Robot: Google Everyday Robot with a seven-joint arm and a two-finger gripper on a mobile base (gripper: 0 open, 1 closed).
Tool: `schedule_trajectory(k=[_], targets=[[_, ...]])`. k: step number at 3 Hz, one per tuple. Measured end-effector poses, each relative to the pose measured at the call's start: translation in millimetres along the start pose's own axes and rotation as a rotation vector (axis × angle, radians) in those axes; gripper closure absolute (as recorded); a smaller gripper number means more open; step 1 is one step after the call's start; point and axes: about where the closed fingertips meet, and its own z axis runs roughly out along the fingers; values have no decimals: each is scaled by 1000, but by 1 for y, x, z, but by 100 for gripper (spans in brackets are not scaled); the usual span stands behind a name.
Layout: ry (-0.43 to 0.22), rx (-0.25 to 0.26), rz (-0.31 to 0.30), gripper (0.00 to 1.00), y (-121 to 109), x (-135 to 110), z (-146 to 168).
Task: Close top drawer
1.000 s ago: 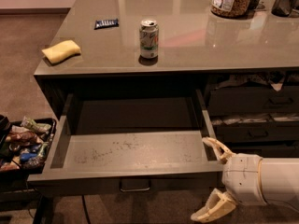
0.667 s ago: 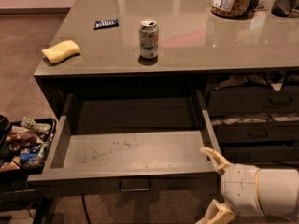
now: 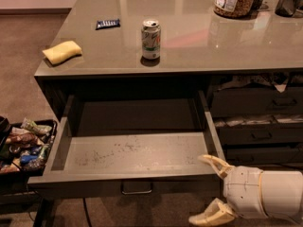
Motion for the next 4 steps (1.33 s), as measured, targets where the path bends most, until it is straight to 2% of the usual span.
schedule_trajectory(k=[2, 3, 4], targets=[[0, 0, 0, 65, 0, 0, 0], [17, -13, -47, 88, 0, -6, -1], [34, -20, -69, 100, -1, -10, -1]])
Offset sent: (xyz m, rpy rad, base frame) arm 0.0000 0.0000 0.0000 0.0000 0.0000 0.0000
